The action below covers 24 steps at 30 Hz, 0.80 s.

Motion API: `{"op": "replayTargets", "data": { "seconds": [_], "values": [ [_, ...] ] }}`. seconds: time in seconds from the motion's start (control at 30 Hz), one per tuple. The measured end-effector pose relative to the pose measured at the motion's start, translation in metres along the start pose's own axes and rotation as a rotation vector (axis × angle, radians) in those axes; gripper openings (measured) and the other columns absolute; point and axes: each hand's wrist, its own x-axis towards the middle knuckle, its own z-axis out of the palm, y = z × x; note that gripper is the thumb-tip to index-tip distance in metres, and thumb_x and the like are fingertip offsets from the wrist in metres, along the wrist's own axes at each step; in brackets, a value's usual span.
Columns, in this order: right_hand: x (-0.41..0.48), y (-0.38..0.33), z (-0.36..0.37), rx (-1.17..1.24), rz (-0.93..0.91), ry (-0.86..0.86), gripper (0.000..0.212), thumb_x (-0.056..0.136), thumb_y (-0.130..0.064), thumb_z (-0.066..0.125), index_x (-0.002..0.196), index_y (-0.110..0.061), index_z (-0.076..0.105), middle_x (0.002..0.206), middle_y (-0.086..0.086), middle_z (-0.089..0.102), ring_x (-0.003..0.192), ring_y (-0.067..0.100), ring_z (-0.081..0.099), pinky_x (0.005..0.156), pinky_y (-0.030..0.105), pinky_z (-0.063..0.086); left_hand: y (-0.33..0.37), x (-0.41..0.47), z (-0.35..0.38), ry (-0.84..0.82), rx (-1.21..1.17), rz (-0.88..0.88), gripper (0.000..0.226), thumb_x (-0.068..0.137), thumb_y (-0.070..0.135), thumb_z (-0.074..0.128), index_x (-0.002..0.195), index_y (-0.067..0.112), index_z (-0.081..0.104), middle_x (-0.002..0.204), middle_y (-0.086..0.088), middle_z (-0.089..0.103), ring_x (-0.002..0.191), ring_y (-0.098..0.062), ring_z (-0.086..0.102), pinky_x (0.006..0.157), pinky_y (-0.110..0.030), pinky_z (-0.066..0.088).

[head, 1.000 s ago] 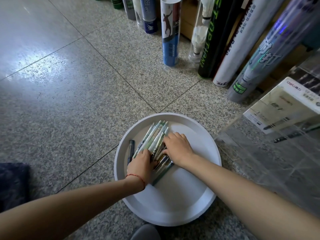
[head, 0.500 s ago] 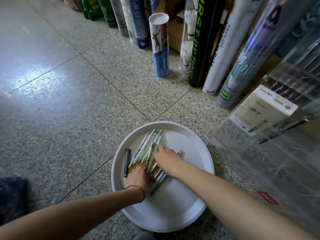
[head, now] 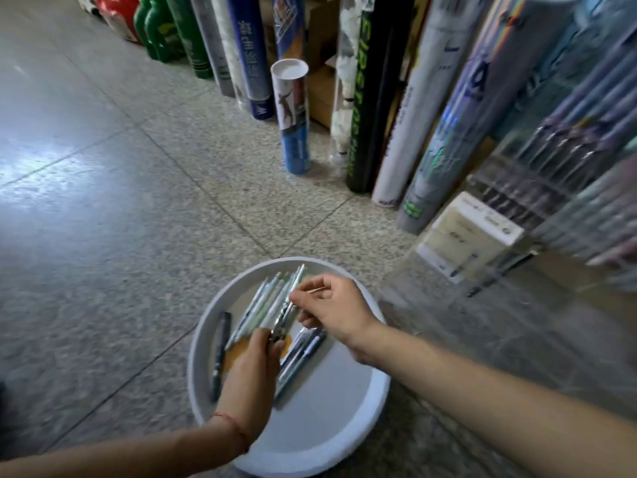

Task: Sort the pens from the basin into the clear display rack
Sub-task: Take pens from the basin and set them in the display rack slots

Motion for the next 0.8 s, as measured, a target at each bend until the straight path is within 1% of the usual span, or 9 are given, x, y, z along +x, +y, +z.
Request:
{"op": "replayTargets", "data": {
  "seconds": [0.1,0.2,0.33,0.43,0.53,0.6,0.67,0.73,0.8],
  "values": [
    [-0.031,-0.032,-0.030,0.155,-0.051,0.221,0.013,0.080,-0.005,0.071,0.077,-0.008,0.059,0.064,0.007,0.060,0.048,0.007,0.053,0.049,0.014,0.048,0.050,0.009,0.003,0.045,-0.011,0.171,0.029,0.090,0.016,0.050,0.068,0.024,0.034,0.061,0.004,0.046,0.057,-0.012,0.046,0.056,-0.036,0.035],
    [-0.069,-0.063,-0.070,0.109,-0.238,0.343,0.012,0.078,-0.005,0.072,0.080,-0.012,0.063,0.074,0.008,0.068,0.062,0.010,0.061,0.059,0.016,0.051,0.113,0.015,0.010,0.064,-0.114,0.344,0.030,0.090,0.017,0.050,0.069,0.030,0.032,0.060,0.010,0.042,0.054,-0.005,0.042,0.050,-0.024,0.031],
    [-0.127,-0.093,-0.127,0.043,-0.501,0.479,0.011,0.076,-0.009,0.069,0.085,-0.015,0.067,0.076,0.003,0.073,0.070,0.012,0.068,0.063,0.020,0.054,0.173,0.003,0.036,-0.001,-0.256,0.447,0.027,0.083,0.055,0.033,0.072,0.031,0.038,0.062,0.009,0.049,0.057,-0.005,0.049,0.052,-0.015,0.036],
    [-0.169,-0.116,-0.165,-0.246,-0.920,0.704,0.016,0.080,-0.012,0.065,0.095,-0.017,0.064,0.083,-0.004,0.073,0.080,0.009,0.069,0.075,0.020,0.054,0.193,0.005,0.053,-0.013,-0.440,0.457,0.039,0.077,0.061,0.022,0.082,0.031,0.046,0.080,0.008,0.057,0.075,-0.005,0.054,0.067,-0.012,0.040],
    [-0.188,-0.105,-0.189,-0.689,-1.159,0.789,0.024,0.089,-0.003,0.060,0.108,-0.018,0.057,0.102,0.002,0.067,0.093,0.009,0.065,0.086,0.023,0.050,0.197,0.010,0.065,-0.051,-0.459,0.539,0.048,0.082,0.057,0.023,0.097,0.022,0.052,0.090,-0.001,0.059,0.084,-0.012,0.055,0.077,-0.033,0.045],
    [-0.180,-0.082,-0.199,-0.869,-1.101,0.790,0.021,0.089,-0.014,0.059,0.109,-0.018,0.060,0.104,-0.001,0.065,0.094,0.007,0.064,0.089,0.022,0.049,0.198,0.012,0.071,-0.042,-0.474,0.510,0.053,0.082,0.059,0.023,0.098,0.017,0.052,0.088,-0.002,0.058,0.081,-0.014,0.055,0.075,-0.040,0.045],
    [-0.163,-0.061,-0.204,-0.882,-1.003,0.753,0.020,0.086,-0.023,0.059,0.106,-0.021,0.063,0.101,-0.004,0.067,0.091,0.001,0.063,0.087,0.014,0.047,0.202,0.011,0.077,-0.029,-0.498,0.481,0.047,0.086,0.056,0.027,0.094,0.016,0.050,0.081,-0.003,0.056,0.074,-0.013,0.053,0.070,-0.040,0.046],
    [-0.144,-0.052,-0.203,-0.702,-0.876,0.715,0.017,0.082,-0.023,0.065,0.097,-0.031,0.064,0.097,-0.006,0.069,0.087,0.001,0.065,0.083,0.013,0.048,0.204,0.009,0.081,-0.030,-0.518,0.455,0.033,0.091,0.048,0.027,0.087,0.023,0.048,0.077,0.001,0.053,0.072,-0.012,0.051,0.066,-0.034,0.045],
    [-0.126,-0.049,-0.202,-0.530,-0.744,0.681,0.028,0.080,-0.009,0.070,0.090,-0.034,0.061,0.093,-0.001,0.069,0.083,0.001,0.066,0.078,0.014,0.049,0.201,0.008,0.083,-0.051,-0.516,0.443,0.024,0.091,0.045,0.027,0.083,0.031,0.044,0.077,0.007,0.051,0.072,-0.011,0.051,0.065,-0.028,0.045]
  ]
}}
